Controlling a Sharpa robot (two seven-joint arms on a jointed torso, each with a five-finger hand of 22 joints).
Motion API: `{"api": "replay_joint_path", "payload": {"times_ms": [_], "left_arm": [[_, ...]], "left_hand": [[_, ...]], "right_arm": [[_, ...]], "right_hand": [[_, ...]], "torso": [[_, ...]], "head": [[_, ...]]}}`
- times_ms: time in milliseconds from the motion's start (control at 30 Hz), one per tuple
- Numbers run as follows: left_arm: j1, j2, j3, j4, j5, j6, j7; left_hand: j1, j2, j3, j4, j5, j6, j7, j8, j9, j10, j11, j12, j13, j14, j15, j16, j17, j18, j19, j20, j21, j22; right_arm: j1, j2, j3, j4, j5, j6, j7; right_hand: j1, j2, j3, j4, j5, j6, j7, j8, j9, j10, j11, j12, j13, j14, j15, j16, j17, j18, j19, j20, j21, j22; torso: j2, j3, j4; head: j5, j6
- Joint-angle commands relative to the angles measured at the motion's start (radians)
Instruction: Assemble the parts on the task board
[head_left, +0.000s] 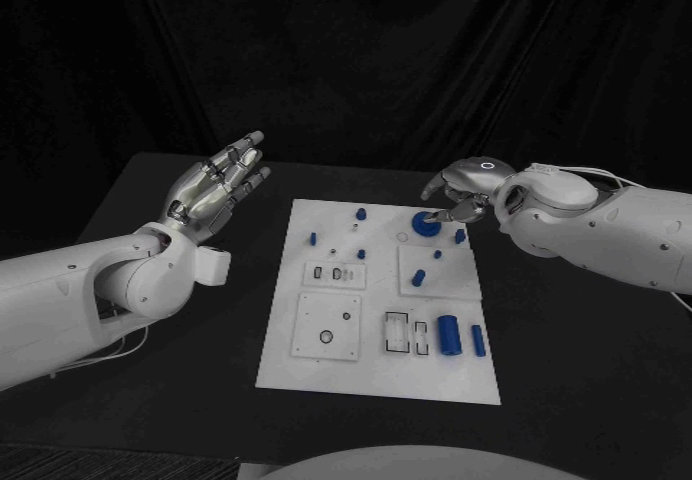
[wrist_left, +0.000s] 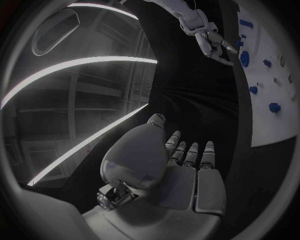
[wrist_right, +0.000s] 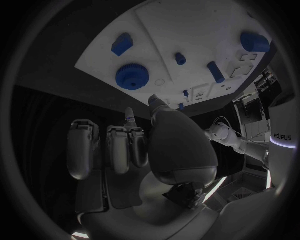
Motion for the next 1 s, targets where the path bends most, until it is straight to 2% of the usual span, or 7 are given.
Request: {"api": "replay_joint_path", "payload": {"times_ms": [33, 133, 167, 500, 733, 1000], "left_arm": [[0.002, 0.002, 0.001, 0.001, -0.002, 0.016, 0.093], [0.002, 0.003, 0.001, 0.000, -0.002, 0.018, 0.094], [0.002, 0.003, 0.001, 0.000, -0.002, 0.018, 0.093], [0.002, 0.008, 0.001, -0.001, -0.002, 0.028, 0.094], [0.002, 0.007, 0.001, -0.002, -0.002, 0.033, 0.094], [0.002, 0.010, 0.001, -0.005, -0.002, 0.041, 0.092]], "left_hand": [[0.008, 0.001, 0.006, 0.003, 0.004, -0.001, 0.006, -0.001, 0.000, -0.003, 0.007, -0.001, -0.001, 0.000, 0.009, -0.004, -0.001, -0.011, 0.000, 0.003, -0.002, -0.001], [0.010, 0.001, 0.006, 0.002, 0.005, -0.001, 0.007, -0.001, 0.000, -0.003, 0.007, -0.001, -0.001, 0.000, 0.011, -0.004, -0.001, -0.011, 0.000, 0.004, -0.002, -0.001], [0.010, 0.001, 0.006, 0.002, 0.005, -0.001, 0.007, -0.001, 0.000, -0.003, 0.007, -0.001, -0.001, 0.000, 0.011, -0.004, -0.001, -0.011, 0.000, 0.004, -0.002, -0.001], [0.014, 0.001, 0.008, 0.001, 0.009, -0.002, 0.008, -0.001, 0.000, -0.003, 0.008, -0.001, -0.001, 0.000, 0.013, -0.004, -0.001, -0.012, 0.001, 0.006, -0.002, -0.001], [0.017, 0.002, 0.010, 0.000, 0.012, -0.001, 0.008, -0.001, 0.000, -0.003, 0.009, -0.001, -0.001, 0.000, 0.015, -0.004, -0.001, -0.013, 0.001, 0.007, -0.002, -0.001], [0.019, 0.002, 0.012, 0.000, 0.015, -0.002, 0.009, -0.002, 0.000, -0.003, 0.010, -0.001, -0.001, 0.000, 0.016, -0.004, -0.001, -0.013, 0.001, 0.008, -0.002, 0.000]], "right_arm": [[-0.007, 0.002, 0.000, -0.010, 0.025, 0.045, -0.046], [-0.012, 0.008, 0.000, -0.021, 0.026, 0.054, -0.047], [-0.014, 0.010, 0.000, -0.024, 0.026, 0.056, -0.047], [-0.031, 0.036, 0.000, -0.057, 0.027, 0.070, -0.048], [-0.038, 0.048, 0.000, -0.074, 0.027, 0.079, -0.049], [-0.046, 0.060, 0.000, -0.083, 0.027, 0.085, -0.050]], "right_hand": [[-0.002, -0.010, 0.003, 0.008, 0.010, -0.001, -0.004, -0.005, -0.002, 0.109, -0.003, 0.002, 0.263, 0.105, -0.010, 0.002, 0.263, -0.011, 0.026, -0.003, 0.002, 0.194], [0.004, -0.011, 0.007, 0.009, 0.019, -0.016, -0.006, -0.016, -0.009, 0.109, -0.006, 0.002, 0.263, 0.105, -0.012, 0.002, 0.263, -0.006, 0.014, -0.004, -0.016, 0.185], [0.010, -0.010, 0.011, 0.007, 0.033, -0.020, -0.009, -0.020, -0.012, 0.109, -0.008, 0.002, 0.263, 0.105, -0.013, 0.002, 0.263, -0.006, 0.014, -0.005, -0.018, 0.185], [0.042, -0.004, 0.024, -0.020, 0.100, -0.001, -0.007, -0.015, -0.015, 0.109, -0.008, 0.002, 0.263, 0.105, -0.016, 0.002, 0.263, -0.006, 0.017, -0.009, -0.020, 0.187], [0.047, -0.005, 0.025, -0.026, 0.108, 0.005, -0.004, -0.013, -0.014, 0.109, -0.006, 0.002, 0.263, 0.105, -0.015, 0.002, 0.263, -0.004, 0.013, -0.008, -0.027, 0.183], [0.063, -0.006, 0.028, -0.046, 0.100, 0.045, 0.001, 0.009, 0.001, 0.109, -0.002, 0.002, 0.263, 0.105, -0.011, 0.002, 0.263, -0.003, 0.010, -0.005, -0.034, 0.182]], "torso": [[-0.002, -0.0008, -0.0001], [-0.001, -0.0010, 0.0012], [-0.001, -0.0009, 0.0014], [0.000, -0.0007, 0.0028], [0.000, -0.0005, 0.0013], [0.000, -0.0004, 0.0022]], "head": [[0.000, -0.004], [-0.002, -0.004], [-0.003, -0.005], [-0.002, -0.005], [0.000, -0.009], [-0.001, -0.013]]}}
